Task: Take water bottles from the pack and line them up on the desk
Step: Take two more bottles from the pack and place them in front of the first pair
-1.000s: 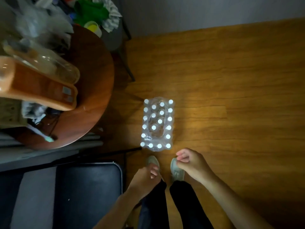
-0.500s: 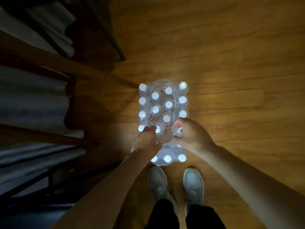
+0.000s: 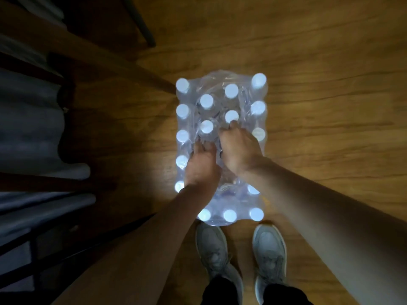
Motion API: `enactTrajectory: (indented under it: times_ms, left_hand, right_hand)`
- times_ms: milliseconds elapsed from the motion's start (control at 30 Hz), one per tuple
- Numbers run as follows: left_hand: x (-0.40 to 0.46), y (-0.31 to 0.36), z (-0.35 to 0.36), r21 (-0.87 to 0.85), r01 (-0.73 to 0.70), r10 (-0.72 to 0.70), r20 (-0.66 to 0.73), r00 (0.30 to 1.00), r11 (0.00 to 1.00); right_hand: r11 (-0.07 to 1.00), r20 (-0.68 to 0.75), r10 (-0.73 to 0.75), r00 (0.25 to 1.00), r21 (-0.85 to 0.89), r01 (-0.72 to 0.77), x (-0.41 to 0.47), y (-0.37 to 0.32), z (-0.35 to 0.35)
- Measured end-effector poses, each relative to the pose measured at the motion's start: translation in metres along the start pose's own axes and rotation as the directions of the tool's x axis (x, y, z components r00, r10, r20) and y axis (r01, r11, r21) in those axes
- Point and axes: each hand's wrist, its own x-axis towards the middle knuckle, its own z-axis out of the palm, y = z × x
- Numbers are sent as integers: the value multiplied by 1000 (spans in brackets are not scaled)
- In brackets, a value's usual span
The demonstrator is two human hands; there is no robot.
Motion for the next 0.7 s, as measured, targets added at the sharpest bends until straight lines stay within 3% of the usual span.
enactTrajectory:
  times_ms: [167,367,700]
  left_hand:
    - [-7,-1,-1,-97,-40,39,-17,999,994]
    - [-26,4,-28,-137,-36,35,-13,999,990]
    - [-116,28,-129,-175,-3,-2,-30,1000,984]
  right_hand:
    - [1000,-21,13,1000,17,-12,4,2,6]
    - [978,-56,52,997,206,-40,-25,4,-3]
    - [952,-108,68,992,305,-31,-118,-22,-90]
